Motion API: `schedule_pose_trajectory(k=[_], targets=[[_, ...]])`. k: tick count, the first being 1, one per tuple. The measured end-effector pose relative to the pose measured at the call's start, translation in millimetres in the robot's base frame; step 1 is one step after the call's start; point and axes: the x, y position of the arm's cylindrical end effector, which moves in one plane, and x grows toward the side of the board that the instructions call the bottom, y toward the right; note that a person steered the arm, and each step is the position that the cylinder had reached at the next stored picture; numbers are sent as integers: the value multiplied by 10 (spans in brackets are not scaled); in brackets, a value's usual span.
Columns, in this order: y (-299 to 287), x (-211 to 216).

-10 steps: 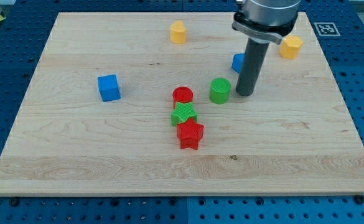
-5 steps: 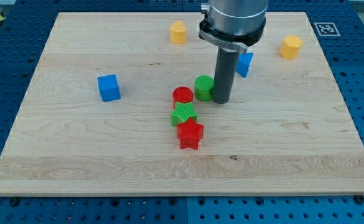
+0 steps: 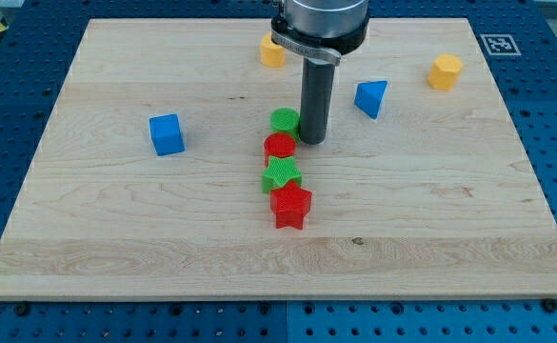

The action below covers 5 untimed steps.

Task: Push the green circle above the red circle

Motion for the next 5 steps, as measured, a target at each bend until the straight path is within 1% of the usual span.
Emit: schedule_pose_trajectory(k=[1, 2, 3, 4, 5], targets=[[54, -199], [12, -204], [-169, -197], [-184, -189], [-184, -365]])
